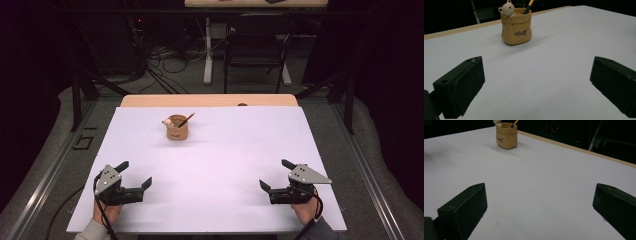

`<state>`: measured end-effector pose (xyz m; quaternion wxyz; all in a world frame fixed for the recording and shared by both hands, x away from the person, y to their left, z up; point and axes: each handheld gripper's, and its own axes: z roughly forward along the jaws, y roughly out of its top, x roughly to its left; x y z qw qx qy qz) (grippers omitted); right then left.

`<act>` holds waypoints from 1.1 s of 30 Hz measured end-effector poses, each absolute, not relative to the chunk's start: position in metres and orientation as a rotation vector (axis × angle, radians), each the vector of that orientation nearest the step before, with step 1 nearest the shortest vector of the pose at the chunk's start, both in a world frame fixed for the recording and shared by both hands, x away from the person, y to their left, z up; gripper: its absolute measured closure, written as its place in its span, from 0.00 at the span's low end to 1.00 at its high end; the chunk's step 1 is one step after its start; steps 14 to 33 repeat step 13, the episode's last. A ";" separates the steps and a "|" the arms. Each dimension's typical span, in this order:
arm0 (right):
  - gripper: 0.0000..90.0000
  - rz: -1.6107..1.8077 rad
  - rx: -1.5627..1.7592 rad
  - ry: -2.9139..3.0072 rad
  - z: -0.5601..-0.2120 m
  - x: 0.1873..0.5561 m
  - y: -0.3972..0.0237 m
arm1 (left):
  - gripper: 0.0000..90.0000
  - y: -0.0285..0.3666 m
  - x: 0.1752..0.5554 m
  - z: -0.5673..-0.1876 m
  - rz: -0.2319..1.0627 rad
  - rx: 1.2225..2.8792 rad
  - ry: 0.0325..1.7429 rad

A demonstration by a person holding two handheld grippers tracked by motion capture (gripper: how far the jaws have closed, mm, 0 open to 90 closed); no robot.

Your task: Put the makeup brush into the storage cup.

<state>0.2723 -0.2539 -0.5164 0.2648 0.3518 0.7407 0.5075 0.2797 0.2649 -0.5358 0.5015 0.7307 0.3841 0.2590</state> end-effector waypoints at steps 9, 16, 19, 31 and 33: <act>0.00 1.369 0.956 2.004 -0.517 0.277 -0.254 | 0.00 0.263 0.285 -0.538 0.609 1.792 0.916; 0.00 1.369 0.962 2.003 -0.517 0.278 -0.255 | 0.00 0.264 0.286 -0.539 0.588 1.805 0.934; 0.00 1.369 0.962 2.003 -0.517 0.278 -0.255 | 0.00 0.264 0.286 -0.539 0.588 1.805 0.934; 0.00 1.369 0.962 2.003 -0.517 0.278 -0.255 | 0.00 0.264 0.286 -0.539 0.588 1.805 0.934; 0.00 1.369 0.962 2.003 -0.517 0.278 -0.255 | 0.00 0.264 0.286 -0.539 0.588 1.805 0.934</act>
